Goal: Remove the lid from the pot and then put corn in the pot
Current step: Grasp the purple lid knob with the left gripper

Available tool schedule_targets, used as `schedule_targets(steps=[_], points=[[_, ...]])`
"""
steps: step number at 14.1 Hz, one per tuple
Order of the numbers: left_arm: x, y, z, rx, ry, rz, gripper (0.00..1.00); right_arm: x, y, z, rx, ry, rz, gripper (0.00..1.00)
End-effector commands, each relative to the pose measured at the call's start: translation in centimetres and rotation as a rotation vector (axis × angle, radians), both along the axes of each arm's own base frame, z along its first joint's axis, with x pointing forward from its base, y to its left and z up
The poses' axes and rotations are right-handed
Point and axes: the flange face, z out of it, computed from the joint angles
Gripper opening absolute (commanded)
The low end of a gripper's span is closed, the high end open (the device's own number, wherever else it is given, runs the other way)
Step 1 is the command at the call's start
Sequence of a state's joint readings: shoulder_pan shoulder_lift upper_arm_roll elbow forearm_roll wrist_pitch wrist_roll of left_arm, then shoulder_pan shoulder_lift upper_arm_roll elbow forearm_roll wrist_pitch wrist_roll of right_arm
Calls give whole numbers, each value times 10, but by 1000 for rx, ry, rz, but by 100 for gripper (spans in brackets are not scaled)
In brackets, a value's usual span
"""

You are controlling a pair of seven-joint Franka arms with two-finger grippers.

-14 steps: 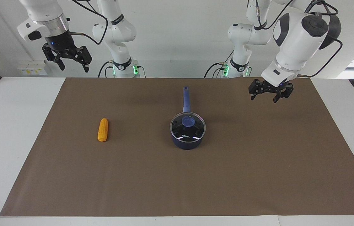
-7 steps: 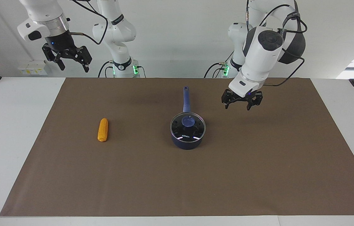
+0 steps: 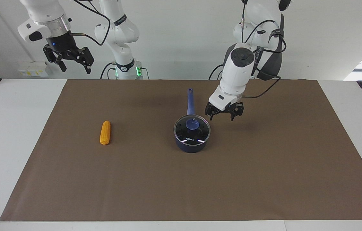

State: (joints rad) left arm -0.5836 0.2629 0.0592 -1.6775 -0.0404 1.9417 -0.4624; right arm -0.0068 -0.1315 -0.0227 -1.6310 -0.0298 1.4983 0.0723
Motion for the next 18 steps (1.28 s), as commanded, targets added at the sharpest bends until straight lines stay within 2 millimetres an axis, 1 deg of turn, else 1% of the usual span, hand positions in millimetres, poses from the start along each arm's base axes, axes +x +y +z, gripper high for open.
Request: schedule_targets(steps=[1, 3, 4, 7, 9, 10, 11, 12, 16, 18], points=[[6, -34, -11, -9, -11, 50, 100, 1, -3, -1, -14, -11, 11, 100], [5, -52, -16, -18, -10, 70, 100, 1, -3, -1, -14, -11, 11, 100], [4, -65, -16, -21, -14, 79, 100, 1, -3, -1, -14, -11, 11, 100], [5, -82, -18, -26, -21, 104, 100, 1, -3, -1, -14, -11, 11, 100], [-3, -100, -22, -23, -19, 124, 100, 1, -3, -1, -14, -11, 11, 100], [-8, -112, -30, -15, -20, 125, 100, 1, -3, -1, -14, -11, 11, 100], [-8, -113, -36, -9, -17, 123, 100, 1, -3, -1, -14, -11, 11, 100], [-7, -111, -37, -6, -20, 124, 100, 1, -3, -1, -14, -11, 11, 100], [-9, -113, -35, -4, -24, 118, 100, 1, -3, -1, -14, -11, 11, 100], [-12, -114, -38, 1, -18, 113, 100, 1, -3, -1, -14, -11, 11, 100]])
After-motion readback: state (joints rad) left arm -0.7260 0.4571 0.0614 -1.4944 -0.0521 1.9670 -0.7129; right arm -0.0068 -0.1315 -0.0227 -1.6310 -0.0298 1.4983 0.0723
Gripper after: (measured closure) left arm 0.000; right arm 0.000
